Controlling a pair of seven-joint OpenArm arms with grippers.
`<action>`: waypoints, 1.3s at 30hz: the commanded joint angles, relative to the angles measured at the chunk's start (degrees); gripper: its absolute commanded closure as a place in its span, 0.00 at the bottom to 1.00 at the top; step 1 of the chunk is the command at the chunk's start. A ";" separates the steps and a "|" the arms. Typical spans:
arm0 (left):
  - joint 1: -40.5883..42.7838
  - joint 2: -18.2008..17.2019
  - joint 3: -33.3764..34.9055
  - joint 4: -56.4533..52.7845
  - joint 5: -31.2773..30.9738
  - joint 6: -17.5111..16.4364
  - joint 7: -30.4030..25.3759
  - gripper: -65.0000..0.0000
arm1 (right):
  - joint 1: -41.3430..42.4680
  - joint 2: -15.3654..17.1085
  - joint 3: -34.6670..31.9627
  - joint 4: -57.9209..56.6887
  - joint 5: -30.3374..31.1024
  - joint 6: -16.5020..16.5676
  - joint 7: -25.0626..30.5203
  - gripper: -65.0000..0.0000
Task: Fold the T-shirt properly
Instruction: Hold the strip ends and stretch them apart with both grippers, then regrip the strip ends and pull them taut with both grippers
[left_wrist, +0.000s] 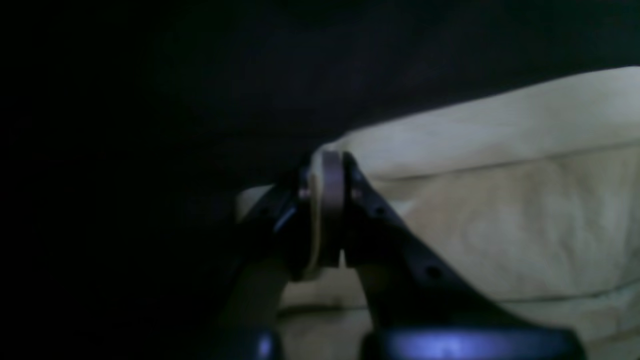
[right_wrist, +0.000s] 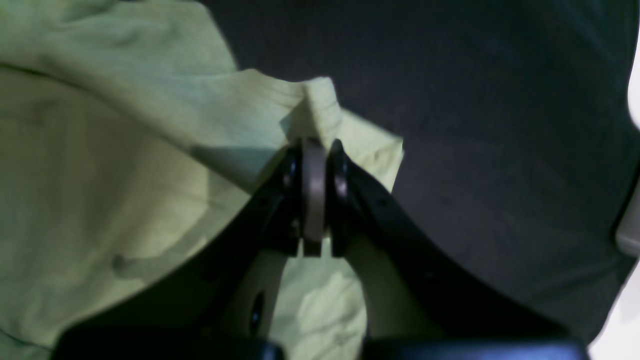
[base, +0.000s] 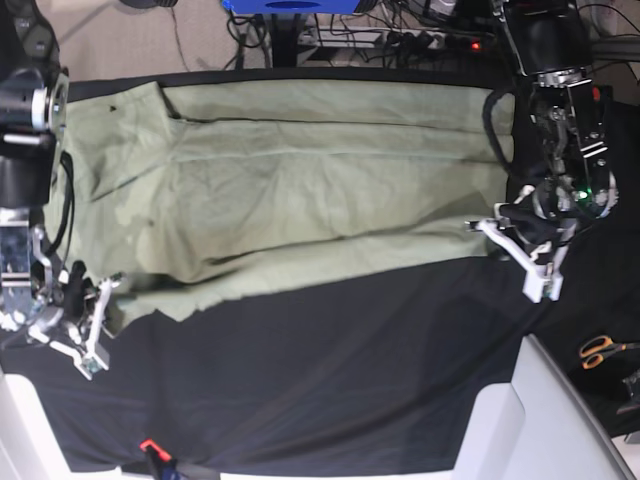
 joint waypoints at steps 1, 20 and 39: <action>-0.40 -0.62 0.19 1.23 -0.47 0.14 -1.14 1.00 | 0.43 0.69 0.74 2.66 0.64 0.07 0.94 1.00; 8.74 -2.29 5.03 8.08 -0.47 0.05 -1.06 1.00 | -16.72 -2.12 5.05 30.79 0.73 -0.19 -18.57 1.00; 13.93 -7.04 9.60 8.88 -0.74 0.05 -3.69 1.00 | -30.52 -8.01 12.52 42.05 0.64 -0.19 -19.19 1.00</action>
